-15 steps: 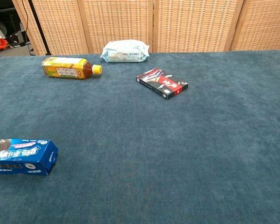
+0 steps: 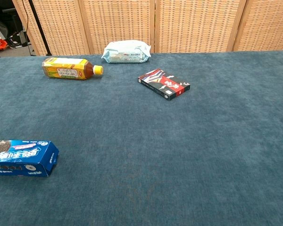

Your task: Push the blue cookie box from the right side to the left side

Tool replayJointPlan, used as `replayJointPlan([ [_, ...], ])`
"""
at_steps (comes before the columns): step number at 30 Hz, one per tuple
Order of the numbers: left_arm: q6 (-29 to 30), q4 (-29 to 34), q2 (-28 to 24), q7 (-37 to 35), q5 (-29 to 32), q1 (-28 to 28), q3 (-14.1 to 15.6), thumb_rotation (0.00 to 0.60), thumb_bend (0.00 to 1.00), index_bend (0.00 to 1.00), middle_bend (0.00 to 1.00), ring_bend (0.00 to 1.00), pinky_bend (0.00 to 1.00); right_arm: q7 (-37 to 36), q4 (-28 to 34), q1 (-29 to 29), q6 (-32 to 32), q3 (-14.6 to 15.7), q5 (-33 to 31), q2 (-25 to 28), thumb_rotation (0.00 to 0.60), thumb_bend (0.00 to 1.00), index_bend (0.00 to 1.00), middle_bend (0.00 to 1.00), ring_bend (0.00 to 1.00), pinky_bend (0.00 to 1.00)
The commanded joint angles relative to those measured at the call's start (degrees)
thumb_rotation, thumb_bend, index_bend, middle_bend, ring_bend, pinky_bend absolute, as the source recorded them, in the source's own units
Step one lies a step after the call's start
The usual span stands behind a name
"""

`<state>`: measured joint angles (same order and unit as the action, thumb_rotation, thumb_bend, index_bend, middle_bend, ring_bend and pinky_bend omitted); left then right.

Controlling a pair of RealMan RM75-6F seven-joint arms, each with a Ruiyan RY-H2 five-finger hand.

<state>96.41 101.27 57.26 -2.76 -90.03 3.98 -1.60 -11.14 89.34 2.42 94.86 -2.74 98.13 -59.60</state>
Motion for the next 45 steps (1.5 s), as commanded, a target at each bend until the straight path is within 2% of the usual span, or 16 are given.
replayJointPlan([
  [1, -0.32, 0.06, -0.02, 0.07, 0.14, -0.15, -0.04, 0.6, 0.0, 0.0, 0.0, 0.0, 0.0, -1.31, -4.88, 2.66, -3.24, 0.13, 1.13, 0.71, 0.6, 0.0, 0.0, 0.0, 0.0, 0.0],
  [10, -1.07, -0.03, -0.14, -0.58, 0.33, -0.72, -0.33, 0.6, 0.0, 0.0, 0.0, 0.0, 0.0, -9.53, -24.66, 6.31, -9.49, 1.16, -0.15, -1.11, 0.6, 0.0, 0.0, 0.0, 0.0, 0.0],
  [14, -1.51, 0.18, -0.11, -0.32, 0.67, -0.88, -0.37, 0.6, 0.0, 0.0, 0.0, 0.0, 0.0, -16.92, -35.33, 6.5, -13.47, 2.7, -1.97, -4.04, 0.6, 0.0, 0.0, 0.0, 0.0, 0.0],
  [21, -1.77, 0.27, 0.1, 0.05, 0.51, -1.01, -0.24, 0.6, 0.0, 0.0, 0.0, 0.0, 0.0, -26.19, -44.28, 6.43, -15.91, 5.59, -1.24, -7.88, 0.6, 0.0, 0.0, 0.0, 0.0, 0.0],
  [26, -2.02, 0.27, 0.32, 0.41, 0.21, -1.13, -0.06, 0.6, 0.0, 0.0, 0.0, 0.0, 0.0, -32.19, -47.6, 6.61, -18.2, 7.29, -1.02, -9.98, 0.6, 0.0, 0.0, 0.0, 0.0, 0.0],
  [32, -2.19, 0.25, 0.27, 0.02, 0.37, -1.22, -0.1, 0.6, 0.0, 0.0, 0.0, 0.0, 0.0, -35.67, -50.15, 7.08, -19.34, 8.46, -0.54, -13.18, 0.6, 0.0, 0.0, 0.0, 0.0, 0.0],
  [39, -2.46, 0.0, 0.09, -0.84, 0.57, -1.34, -0.12, 0.6, 0.0, 0.0, 0.0, 0.0, 0.0, -35.58, -51.35, 7.94, -18.89, 9.08, 0.15, -16.69, 0.6, 0.0, 0.0, 0.0, 0.0, 0.0],
  [45, -2.83, -0.01, -0.1, -1.22, 0.75, -1.47, -0.07, 0.6, 0.0, 0.0, 0.0, 0.0, 0.0, -32.98, -48.25, 9.24, -17.95, 9.49, 1.05, -17.02, 0.6, 0.0, 0.0, 0.0, 0.0, 0.0],
])
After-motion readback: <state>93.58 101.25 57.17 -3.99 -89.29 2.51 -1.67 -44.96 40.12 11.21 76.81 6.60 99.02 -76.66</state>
